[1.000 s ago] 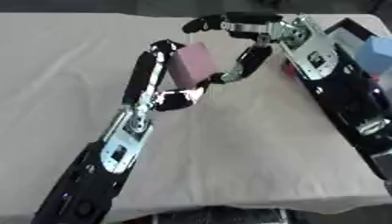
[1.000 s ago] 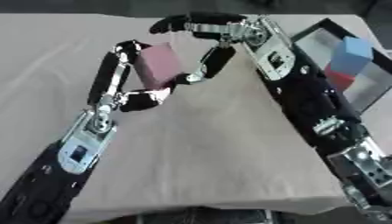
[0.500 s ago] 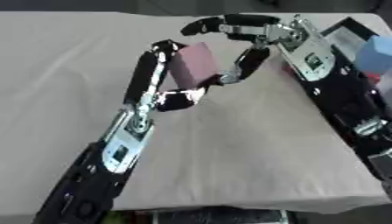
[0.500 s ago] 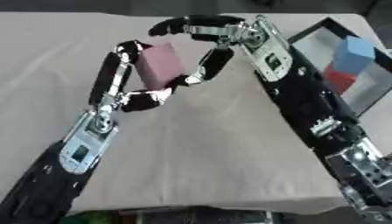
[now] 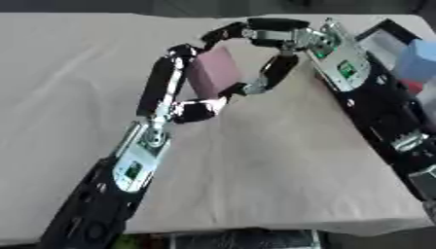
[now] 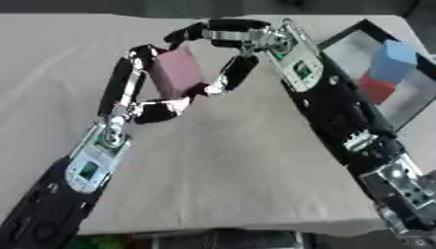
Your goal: Pick up the objects with one hand, pass them to the other hand, and then place them into the box on the other side of the table.
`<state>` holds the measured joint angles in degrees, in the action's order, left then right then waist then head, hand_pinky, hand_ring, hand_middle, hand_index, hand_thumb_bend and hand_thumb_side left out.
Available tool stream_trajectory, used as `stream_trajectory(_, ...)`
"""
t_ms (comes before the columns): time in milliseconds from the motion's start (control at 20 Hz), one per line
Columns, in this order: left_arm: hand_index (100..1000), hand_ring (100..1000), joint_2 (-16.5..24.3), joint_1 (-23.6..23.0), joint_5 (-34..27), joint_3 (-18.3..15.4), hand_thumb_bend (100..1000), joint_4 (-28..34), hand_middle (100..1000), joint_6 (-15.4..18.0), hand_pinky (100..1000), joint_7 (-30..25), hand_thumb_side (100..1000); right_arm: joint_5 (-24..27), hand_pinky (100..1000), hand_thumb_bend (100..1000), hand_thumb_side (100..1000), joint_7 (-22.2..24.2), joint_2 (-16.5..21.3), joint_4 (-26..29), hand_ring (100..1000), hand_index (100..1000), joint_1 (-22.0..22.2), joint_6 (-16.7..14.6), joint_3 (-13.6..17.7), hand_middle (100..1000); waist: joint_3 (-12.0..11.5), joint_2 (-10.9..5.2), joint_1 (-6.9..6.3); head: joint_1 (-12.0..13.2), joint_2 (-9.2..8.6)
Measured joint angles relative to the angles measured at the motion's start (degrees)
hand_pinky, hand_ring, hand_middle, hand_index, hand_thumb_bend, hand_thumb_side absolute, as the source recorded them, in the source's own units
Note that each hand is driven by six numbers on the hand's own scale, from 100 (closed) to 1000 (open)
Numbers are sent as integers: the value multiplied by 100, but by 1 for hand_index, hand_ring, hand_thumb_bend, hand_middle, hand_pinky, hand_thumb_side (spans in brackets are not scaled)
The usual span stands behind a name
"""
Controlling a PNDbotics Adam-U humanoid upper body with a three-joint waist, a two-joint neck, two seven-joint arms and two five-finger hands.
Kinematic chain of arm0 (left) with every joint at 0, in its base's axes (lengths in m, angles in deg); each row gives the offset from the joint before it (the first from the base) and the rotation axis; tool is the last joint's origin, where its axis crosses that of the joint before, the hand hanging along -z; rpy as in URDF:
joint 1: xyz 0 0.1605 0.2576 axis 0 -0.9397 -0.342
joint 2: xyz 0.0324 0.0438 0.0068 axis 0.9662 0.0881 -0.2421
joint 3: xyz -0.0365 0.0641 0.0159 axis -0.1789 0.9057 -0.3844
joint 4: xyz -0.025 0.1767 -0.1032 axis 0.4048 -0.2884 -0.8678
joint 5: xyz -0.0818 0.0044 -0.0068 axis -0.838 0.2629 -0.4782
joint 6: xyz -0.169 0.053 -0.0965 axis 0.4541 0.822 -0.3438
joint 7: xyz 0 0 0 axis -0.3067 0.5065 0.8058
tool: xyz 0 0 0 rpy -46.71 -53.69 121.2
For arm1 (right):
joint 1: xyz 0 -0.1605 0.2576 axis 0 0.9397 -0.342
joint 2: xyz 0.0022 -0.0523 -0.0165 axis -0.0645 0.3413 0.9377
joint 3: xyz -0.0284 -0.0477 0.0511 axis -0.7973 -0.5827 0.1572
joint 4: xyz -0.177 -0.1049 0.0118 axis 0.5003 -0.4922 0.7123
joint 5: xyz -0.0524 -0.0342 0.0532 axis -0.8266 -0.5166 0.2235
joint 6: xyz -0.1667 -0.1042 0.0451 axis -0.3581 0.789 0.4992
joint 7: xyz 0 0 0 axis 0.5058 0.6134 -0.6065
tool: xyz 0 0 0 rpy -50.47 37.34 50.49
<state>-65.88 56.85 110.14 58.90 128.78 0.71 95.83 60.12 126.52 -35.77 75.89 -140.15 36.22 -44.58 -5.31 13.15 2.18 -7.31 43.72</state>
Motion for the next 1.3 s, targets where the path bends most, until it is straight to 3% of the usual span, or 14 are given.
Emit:
stream_trajectory(750,388,437,0,0,-72,-37,100,-1,346,-72,588,-19,124,327,1000,179,100,-202,-25,-4,1000,812,44,205,-2,726,1,19,2,2,-4)
stream_trajectory(1100,488,477,-1,-1,-104,-37,100,-1,423,-107,619,13,107,383,988,156,100,-229,-25,-29,1000,767,44,248,-2,700,6,19,2,1,-5)
stream_trajectory(1300,625,559,-2,-1,24,-36,267,-3,523,-191,676,-36,161,386,981,151,110,-244,-25,-32,1000,753,45,259,-1,692,9,19,2,3,-5)
